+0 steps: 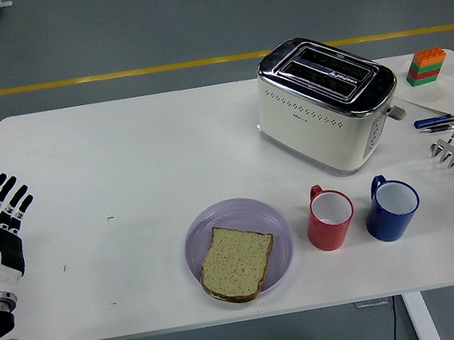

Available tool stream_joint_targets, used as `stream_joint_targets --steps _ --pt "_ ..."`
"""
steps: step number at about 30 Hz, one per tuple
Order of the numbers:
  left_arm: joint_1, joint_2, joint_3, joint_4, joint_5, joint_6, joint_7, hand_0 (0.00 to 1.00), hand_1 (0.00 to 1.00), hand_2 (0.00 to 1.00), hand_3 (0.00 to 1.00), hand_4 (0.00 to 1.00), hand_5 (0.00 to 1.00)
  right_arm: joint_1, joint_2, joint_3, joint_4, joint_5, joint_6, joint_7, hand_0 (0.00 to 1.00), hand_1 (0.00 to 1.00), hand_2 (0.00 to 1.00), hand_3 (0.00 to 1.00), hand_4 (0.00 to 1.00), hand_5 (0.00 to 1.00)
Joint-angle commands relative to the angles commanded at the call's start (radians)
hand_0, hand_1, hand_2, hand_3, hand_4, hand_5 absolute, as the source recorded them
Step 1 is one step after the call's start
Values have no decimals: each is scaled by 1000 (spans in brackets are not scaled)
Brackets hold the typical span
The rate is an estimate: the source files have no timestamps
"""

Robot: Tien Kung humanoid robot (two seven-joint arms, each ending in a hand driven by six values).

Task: Push plate across desktop,pick up the break from the machine,place the break in the plate

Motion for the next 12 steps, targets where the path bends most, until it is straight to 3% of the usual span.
stream_joint_targets --steps 12 --pt "3 -1 -4 1 -1 0 1 767 751 775 712 486 998 -1 2 1 -5 -1 1 0 694 673 689 642 564 417"
